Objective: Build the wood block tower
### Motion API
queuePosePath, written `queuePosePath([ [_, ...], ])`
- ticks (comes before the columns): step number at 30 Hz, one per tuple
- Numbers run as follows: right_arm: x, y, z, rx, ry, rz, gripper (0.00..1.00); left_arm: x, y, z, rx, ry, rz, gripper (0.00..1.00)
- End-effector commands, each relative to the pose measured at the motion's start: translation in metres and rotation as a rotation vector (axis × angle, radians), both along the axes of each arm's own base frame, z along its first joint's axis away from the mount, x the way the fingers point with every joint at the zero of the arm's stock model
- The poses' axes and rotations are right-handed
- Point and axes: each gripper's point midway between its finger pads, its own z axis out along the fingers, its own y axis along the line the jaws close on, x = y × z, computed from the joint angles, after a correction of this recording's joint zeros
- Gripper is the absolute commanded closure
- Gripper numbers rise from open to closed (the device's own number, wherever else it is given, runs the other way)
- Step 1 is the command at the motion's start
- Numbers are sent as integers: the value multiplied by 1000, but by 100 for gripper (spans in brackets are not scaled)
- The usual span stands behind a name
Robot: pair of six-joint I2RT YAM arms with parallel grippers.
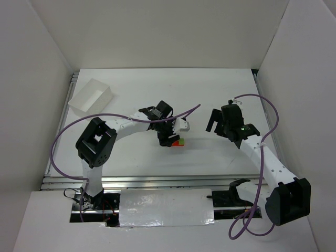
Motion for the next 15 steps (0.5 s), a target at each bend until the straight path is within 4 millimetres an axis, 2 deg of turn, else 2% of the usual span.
queuePosePath([
  [1, 6, -3, 7, -1, -49, -12, 0, 7, -7, 7, -26, -27, 15, 25],
  [6, 6, -3, 8, -2, -52, -15, 0, 13, -7, 9, -23, -49, 36, 30],
  [9, 6, -3, 8, -1, -52, -16, 0, 9, -10, 12, -36, -38, 4, 36],
  [15, 5, -3, 8, 0, -55, -14, 0, 0, -11, 12, -45, -6, -34, 41],
])
